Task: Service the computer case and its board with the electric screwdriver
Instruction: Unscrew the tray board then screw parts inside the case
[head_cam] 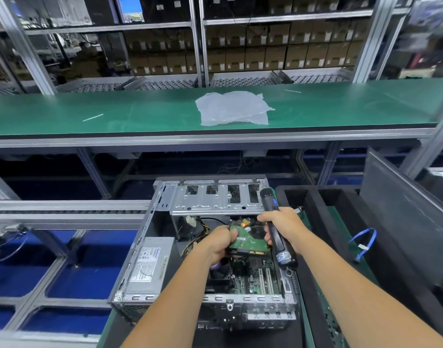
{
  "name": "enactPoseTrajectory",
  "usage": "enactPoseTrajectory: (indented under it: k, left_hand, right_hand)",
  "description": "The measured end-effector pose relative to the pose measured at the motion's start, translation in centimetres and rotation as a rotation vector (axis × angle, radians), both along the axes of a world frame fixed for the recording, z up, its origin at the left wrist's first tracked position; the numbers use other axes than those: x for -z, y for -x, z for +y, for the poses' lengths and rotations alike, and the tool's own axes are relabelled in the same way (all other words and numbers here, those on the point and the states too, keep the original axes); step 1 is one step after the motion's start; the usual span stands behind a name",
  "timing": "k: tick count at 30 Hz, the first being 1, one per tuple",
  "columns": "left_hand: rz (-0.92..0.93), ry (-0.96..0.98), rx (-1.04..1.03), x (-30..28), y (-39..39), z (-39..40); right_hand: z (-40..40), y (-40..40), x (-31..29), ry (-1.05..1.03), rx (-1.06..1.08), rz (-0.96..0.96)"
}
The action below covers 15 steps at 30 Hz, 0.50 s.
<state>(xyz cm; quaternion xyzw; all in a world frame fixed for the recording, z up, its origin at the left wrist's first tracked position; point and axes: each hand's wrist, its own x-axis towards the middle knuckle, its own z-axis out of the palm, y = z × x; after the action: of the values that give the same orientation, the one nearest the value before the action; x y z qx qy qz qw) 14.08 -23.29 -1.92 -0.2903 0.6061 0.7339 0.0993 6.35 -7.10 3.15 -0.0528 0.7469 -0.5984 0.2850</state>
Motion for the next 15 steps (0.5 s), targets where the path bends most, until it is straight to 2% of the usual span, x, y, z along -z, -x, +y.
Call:
enactPoseTrajectory:
  k: [15]
  left_hand:
    - [0.056, -0.104, -0.211, 0.2, 1.3, 0.7]
  right_hand:
    - [-0.2, 0.3, 0.2, -0.011, -0.008, 0.025]
